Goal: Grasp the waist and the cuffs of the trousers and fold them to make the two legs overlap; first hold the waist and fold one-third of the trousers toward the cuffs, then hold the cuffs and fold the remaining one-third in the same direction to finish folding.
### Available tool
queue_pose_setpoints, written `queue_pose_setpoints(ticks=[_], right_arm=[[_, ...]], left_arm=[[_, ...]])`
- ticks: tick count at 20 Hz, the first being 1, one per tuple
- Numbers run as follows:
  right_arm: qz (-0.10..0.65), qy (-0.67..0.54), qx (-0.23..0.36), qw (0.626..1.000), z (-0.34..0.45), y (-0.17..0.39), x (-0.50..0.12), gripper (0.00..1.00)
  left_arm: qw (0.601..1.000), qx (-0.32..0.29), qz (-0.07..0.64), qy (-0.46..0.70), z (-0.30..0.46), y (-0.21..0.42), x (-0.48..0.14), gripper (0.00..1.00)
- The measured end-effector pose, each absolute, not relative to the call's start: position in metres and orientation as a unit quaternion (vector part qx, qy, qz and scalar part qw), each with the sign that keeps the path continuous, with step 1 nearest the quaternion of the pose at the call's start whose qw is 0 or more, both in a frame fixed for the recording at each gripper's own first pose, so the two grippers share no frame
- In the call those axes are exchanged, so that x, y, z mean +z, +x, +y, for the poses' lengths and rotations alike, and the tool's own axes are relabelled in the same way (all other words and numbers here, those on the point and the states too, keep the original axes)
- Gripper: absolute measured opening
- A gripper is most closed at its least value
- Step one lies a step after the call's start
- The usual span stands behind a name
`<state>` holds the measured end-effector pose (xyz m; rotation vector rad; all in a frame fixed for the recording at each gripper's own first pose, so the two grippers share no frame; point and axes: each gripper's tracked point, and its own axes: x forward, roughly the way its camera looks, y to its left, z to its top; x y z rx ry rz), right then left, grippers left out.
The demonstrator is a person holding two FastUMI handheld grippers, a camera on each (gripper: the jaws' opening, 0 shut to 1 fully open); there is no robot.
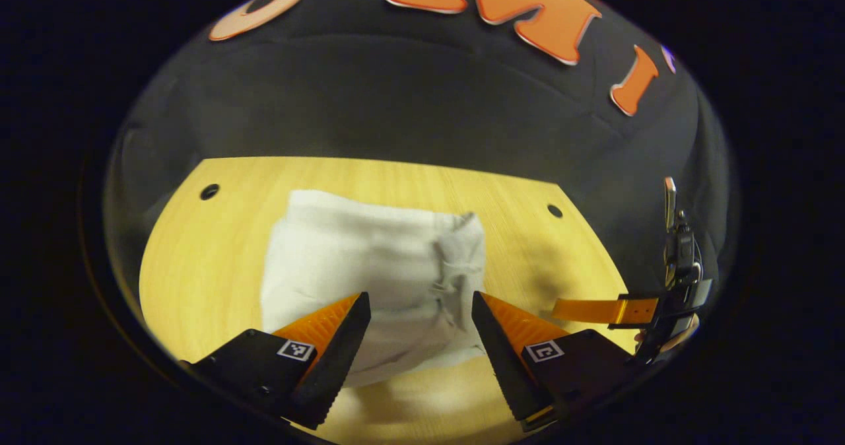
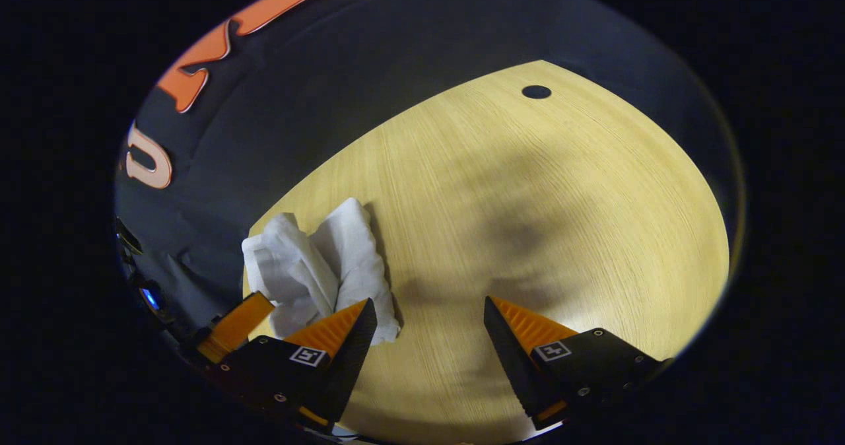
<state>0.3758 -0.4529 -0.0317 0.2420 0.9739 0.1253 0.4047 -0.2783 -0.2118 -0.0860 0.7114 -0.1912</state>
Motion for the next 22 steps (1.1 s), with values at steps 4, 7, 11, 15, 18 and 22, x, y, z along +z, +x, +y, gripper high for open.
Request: queue_pose_setpoints(ticks=[4,7,11,15,18,22], right_arm=[[0.419,0.054,0.074,0.903,-0.434,0.39,-0.004,0.98],[0.372,0.023,0.09,0.923,-0.416,0.398,0.029,0.98],[0.302,-0.012,0.107,0.947,-0.391,0.401,0.072,0.98],[0.236,-0.027,0.11,0.965,-0.369,0.396,0.107,0.98],[0.193,-0.039,0.092,0.976,-0.362,0.387,0.13,0.98],[0.145,-0.044,0.094,0.984,-0.356,0.36,0.158,0.98]], left_arm=[[0.958,-0.029,0.282,-0.048,-0.244,0.408,-0.208,0.99],[0.97,0.001,0.241,-0.043,-0.234,0.412,-0.22,0.96],[0.982,0.034,0.181,-0.039,-0.229,0.421,-0.229,1.0],[0.99,0.057,0.125,-0.016,-0.221,0.431,-0.231,0.99],[0.994,0.058,0.096,-0.016,-0.226,0.435,-0.23,0.99],[0.996,0.05,0.075,-0.009,-0.223,0.425,-0.211,0.99]])
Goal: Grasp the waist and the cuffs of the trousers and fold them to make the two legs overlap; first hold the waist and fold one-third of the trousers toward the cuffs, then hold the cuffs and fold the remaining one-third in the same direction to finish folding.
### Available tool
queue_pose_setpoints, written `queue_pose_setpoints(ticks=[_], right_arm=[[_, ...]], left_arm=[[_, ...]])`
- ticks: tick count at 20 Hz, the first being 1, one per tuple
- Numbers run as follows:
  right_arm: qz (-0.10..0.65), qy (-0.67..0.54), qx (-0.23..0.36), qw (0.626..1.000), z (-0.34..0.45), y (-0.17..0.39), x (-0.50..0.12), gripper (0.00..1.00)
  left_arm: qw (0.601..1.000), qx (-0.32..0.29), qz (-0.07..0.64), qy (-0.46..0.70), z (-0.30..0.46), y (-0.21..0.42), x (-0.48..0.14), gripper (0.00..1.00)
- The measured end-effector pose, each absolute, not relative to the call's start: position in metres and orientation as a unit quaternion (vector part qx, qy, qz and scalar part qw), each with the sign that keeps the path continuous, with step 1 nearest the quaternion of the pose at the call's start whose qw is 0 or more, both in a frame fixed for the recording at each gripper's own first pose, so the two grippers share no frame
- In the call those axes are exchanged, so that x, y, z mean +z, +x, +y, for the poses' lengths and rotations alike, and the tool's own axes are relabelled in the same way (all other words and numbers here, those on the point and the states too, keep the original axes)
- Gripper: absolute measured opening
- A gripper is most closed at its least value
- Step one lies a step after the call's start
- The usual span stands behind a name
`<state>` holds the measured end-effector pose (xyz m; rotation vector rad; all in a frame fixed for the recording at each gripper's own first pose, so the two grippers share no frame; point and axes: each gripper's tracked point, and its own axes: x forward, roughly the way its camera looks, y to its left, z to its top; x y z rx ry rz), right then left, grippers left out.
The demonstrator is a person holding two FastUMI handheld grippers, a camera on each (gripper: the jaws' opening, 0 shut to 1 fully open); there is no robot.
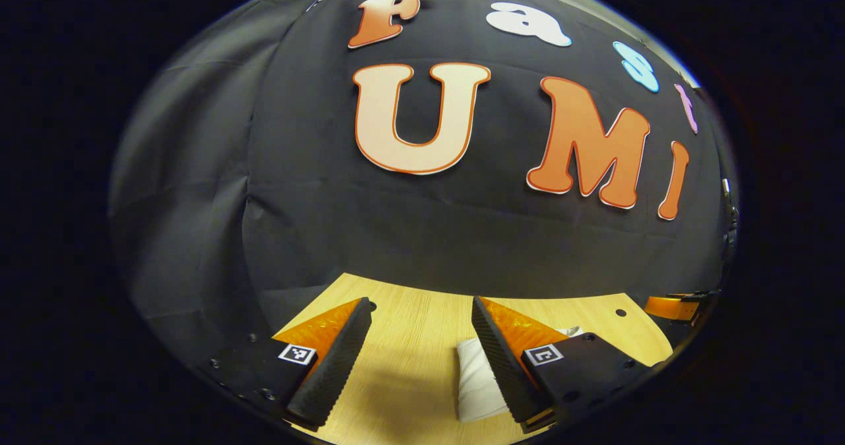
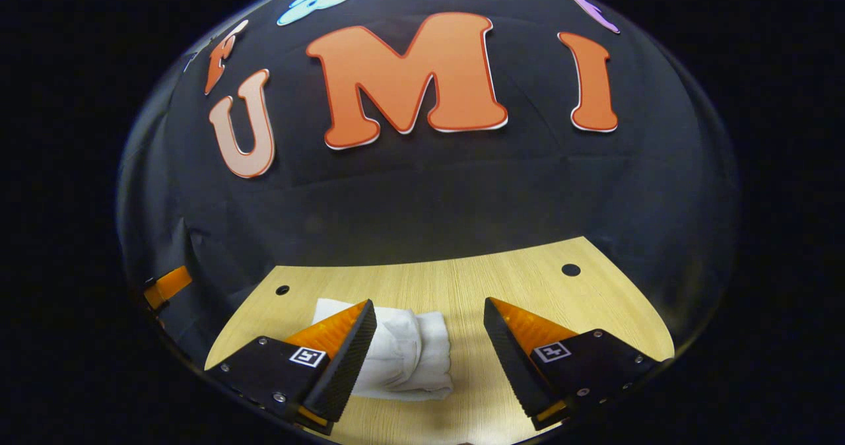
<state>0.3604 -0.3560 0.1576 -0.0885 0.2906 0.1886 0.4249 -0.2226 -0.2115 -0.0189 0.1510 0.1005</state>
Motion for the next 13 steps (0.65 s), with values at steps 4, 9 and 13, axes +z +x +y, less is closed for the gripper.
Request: queue_pose_setpoints(ticks=[4,9,13], right_arm=[[0.097,-0.056,0.086,0.99,-0.36,0.333,0.18,0.98],[0.057,-0.11,0.079,0.989,-0.358,0.295,0.192,0.98],[0.027,-0.119,0.087,0.989,-0.351,0.279,0.207,0.98]], left_arm=[[0.997,0.041,0.064,-0.014,-0.207,0.402,-0.193,0.99],[0.997,0.029,0.062,-0.026,-0.206,0.386,-0.199,0.99],[0.998,0.023,0.061,-0.025,-0.205,0.375,-0.197,0.99]])
